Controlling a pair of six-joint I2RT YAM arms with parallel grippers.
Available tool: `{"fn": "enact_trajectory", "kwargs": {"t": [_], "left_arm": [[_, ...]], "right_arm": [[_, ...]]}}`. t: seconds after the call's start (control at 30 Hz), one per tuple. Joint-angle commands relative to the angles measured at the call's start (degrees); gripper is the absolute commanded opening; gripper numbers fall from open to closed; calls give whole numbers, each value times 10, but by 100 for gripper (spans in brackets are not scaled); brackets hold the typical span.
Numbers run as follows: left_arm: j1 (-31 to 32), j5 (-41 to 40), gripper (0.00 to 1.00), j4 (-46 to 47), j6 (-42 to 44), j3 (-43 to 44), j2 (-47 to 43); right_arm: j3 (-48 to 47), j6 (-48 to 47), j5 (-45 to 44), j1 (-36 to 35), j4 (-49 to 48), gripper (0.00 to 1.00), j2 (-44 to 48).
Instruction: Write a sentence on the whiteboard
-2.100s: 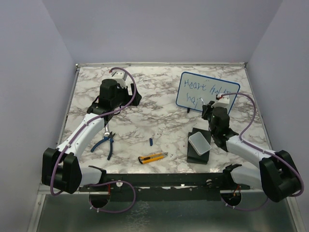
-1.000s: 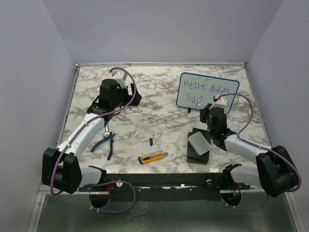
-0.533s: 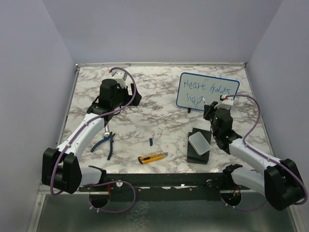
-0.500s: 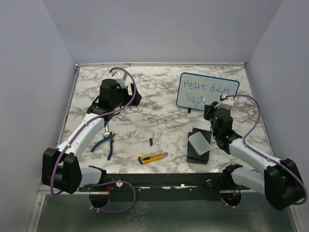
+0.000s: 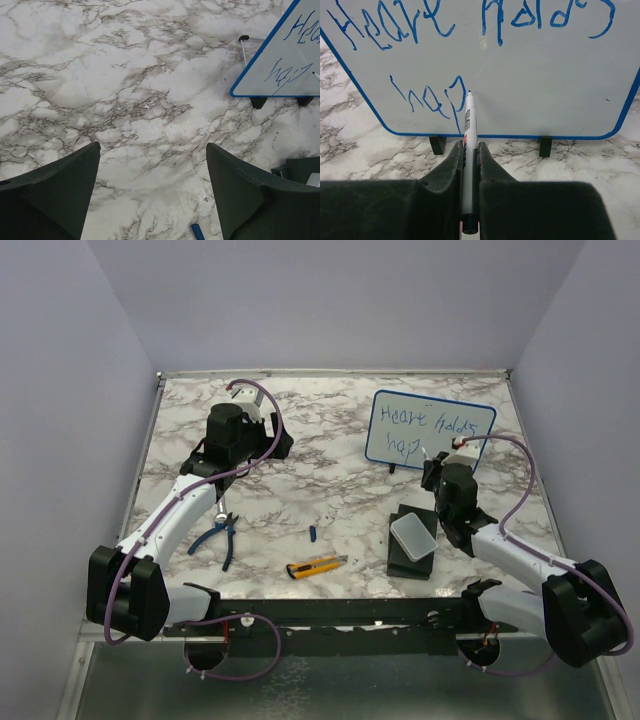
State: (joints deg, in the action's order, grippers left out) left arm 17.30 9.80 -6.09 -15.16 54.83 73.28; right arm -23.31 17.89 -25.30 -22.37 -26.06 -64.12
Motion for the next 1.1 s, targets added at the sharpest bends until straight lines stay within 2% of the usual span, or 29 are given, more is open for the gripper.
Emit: {"fn": "enact_trajectory", "kwargs": {"t": [0.0,0.67,1.07], "left_arm": [[-3,0,87,10,4,-8,-9],[-3,0,87,10,4,-8,-9],[-3,0,88,10,5,-8,-10]], "right_arm": [[-14,-11,-19,7,-11,1,-10],[-23,-24,-16,14,-35,1,-24],[-12,35,-9,16,17,1,-37]]}}
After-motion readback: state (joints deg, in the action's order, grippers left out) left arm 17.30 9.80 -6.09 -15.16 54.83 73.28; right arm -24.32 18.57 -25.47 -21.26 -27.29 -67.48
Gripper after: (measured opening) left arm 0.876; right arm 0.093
